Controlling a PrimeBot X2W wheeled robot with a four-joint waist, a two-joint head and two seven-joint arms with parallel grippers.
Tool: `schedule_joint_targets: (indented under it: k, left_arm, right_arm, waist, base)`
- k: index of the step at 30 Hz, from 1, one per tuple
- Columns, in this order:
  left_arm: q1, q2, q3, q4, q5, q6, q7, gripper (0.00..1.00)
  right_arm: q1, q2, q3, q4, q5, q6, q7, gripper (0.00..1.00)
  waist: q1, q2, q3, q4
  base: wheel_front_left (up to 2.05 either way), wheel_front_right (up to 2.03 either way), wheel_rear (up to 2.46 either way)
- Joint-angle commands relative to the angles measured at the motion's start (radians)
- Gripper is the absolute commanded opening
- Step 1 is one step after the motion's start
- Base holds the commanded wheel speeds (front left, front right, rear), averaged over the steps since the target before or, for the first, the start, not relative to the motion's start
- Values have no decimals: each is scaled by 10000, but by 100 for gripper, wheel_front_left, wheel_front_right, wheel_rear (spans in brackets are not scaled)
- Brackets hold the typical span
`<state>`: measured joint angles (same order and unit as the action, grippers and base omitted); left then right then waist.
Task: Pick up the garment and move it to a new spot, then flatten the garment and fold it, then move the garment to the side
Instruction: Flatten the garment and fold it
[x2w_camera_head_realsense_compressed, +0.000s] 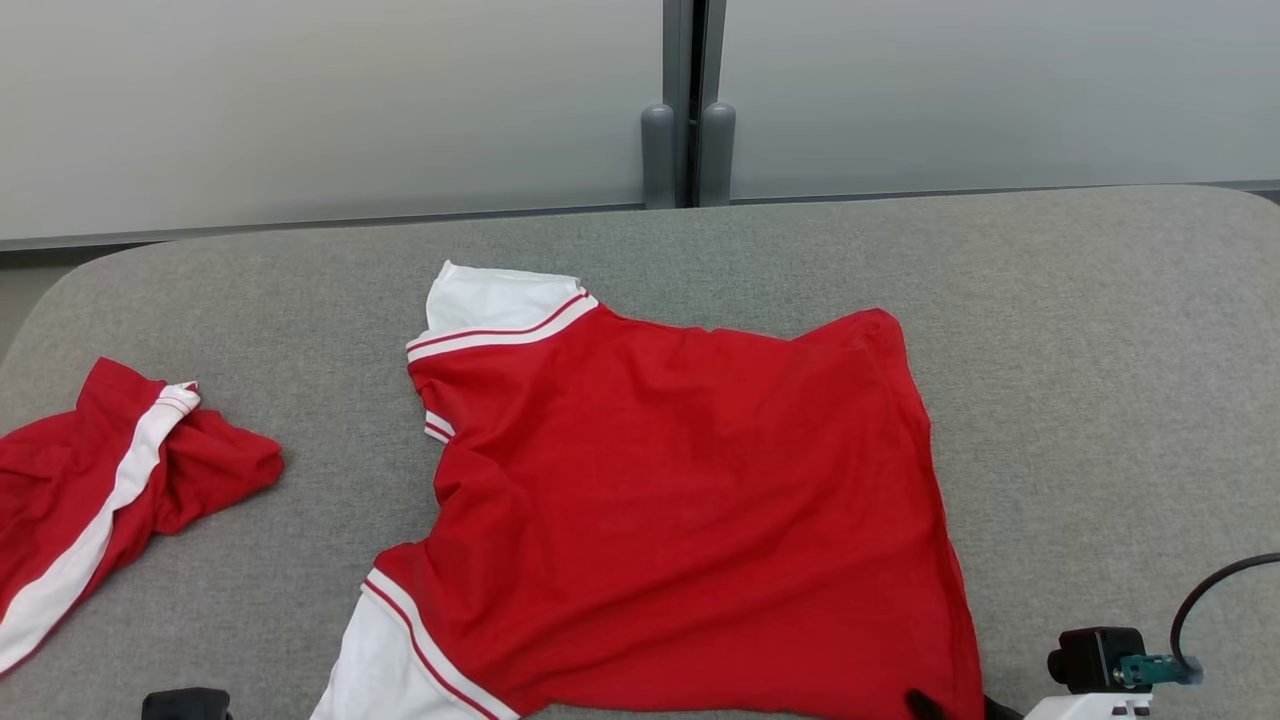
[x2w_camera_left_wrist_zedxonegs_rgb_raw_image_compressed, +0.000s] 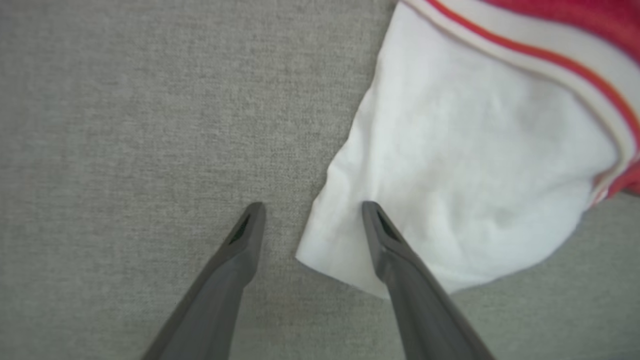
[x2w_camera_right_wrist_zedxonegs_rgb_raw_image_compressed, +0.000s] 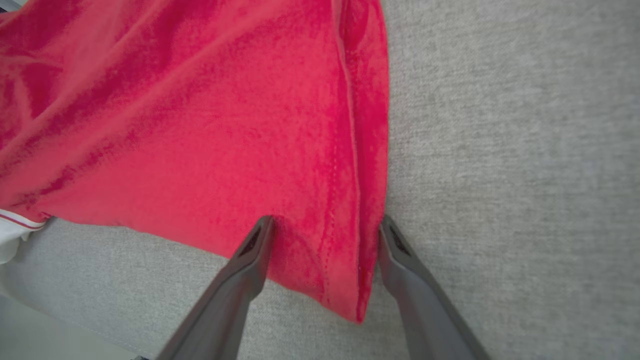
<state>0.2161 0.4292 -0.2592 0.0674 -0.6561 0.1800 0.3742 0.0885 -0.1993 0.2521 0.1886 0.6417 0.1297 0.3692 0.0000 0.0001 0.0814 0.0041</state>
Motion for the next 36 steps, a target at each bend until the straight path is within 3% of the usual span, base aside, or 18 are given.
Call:
schedule_joint_targets:
  k: [1, 3, 4, 5, 6, 7, 9, 16, 28, 36]
  left_arm:
    - [-204, -36, -39, 103, -91, -117, -14, 100]
    - [-298, -180, -175, 358, -238, -326, 75, 94]
    - [-324, -242, -238, 459, -280, -377, 109, 77]
    - [-350, -283, -280, 562, -314, -417, 123, 49]
    - [-366, -306, -303, 653, -336, -430, 115, 39]
    - [-350, -327, -343, 749, -372, -454, 164, 0]
    - [-356, -349, -396, 870, -420, -522, 216, 0]
    - [-510, -150, -67, 318, -221, -460, -461, 0]
    - [-625, -126, 371, -1795, 109, -224, -1621, 0]
    - [-1983, 80, 402, -1922, 281, -689, -1858, 0]
  right_arm:
    - [-31, 21, 93, 162, 34, 22, 41, 100]
    - [-72, 12, 127, 179, 65, 22, 51, 100]
    - [-101, 11, 145, 189, 93, 22, 60, 100]
    - [-122, 9, 170, 199, 109, 22, 61, 100]
    - [-126, 7, 189, 207, 116, 22, 52, 73]
    - [-130, 4, 228, 202, 141, 22, 28, 44]
    - [-156, -19, 314, 163, 222, 23, -73, 0]
    - [-473, -224, 257, -217, 295, 22, -1246, 0]
    - [-791, -643, 213, -1028, 994, 22, -3059, 0]
    - [-2209, -1004, 486, -1168, 1314, 22, -3724, 0]
  waist:
    - [0, -1, 19, -5]
    - [0, -1, 40, -33]
    - [0, -1, 47, -48]
    - [0, -1, 50, -62]
    - [0, -1, 49, -76]
    - [0, -1, 45, -88]
    - [0, -1, 32, -105]
    - [0, -1, -136, -86]
    - [0, -1, -407, -154]
    - [0, -1, 202, -383]
  base:
    - [0, 0, 0]
    - [0, 0, 0]
    - [0, 0, 0]
    - [0, 0, 0]
    - [0, 0, 0]
    - [0, 0, 0]
    - [0, 0, 0]
    - [0, 0, 0]
    - [0, 0, 0]
    - [0, 0, 0]
